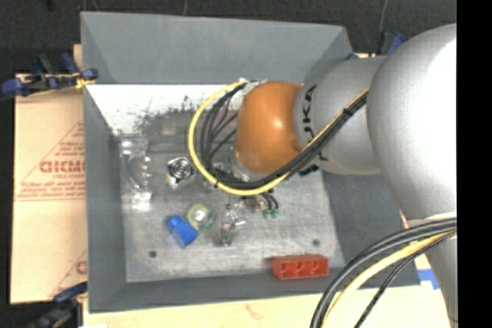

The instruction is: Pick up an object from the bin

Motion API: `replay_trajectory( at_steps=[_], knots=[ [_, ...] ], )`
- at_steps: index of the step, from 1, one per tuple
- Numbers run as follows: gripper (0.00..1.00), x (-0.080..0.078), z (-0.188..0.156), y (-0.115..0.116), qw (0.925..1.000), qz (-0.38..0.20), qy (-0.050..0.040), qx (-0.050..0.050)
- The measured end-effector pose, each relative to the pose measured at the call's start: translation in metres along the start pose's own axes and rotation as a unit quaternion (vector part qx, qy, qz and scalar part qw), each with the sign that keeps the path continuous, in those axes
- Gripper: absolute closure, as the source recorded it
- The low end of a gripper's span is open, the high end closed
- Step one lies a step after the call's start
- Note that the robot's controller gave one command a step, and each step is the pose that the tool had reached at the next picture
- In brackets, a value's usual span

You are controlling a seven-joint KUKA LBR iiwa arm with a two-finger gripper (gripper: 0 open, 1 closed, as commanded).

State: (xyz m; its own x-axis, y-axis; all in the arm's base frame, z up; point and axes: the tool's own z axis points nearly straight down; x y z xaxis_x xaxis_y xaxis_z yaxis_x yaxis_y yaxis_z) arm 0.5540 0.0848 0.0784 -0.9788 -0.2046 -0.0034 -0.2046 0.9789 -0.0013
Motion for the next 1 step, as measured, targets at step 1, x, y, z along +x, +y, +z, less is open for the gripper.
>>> replay_trajectory(
  at_steps=[1],
  knots=[
    [0.00,0.0471,0.0037,0.0544,0.9974,-0.071,-0.0080,0.001]
  ],
)
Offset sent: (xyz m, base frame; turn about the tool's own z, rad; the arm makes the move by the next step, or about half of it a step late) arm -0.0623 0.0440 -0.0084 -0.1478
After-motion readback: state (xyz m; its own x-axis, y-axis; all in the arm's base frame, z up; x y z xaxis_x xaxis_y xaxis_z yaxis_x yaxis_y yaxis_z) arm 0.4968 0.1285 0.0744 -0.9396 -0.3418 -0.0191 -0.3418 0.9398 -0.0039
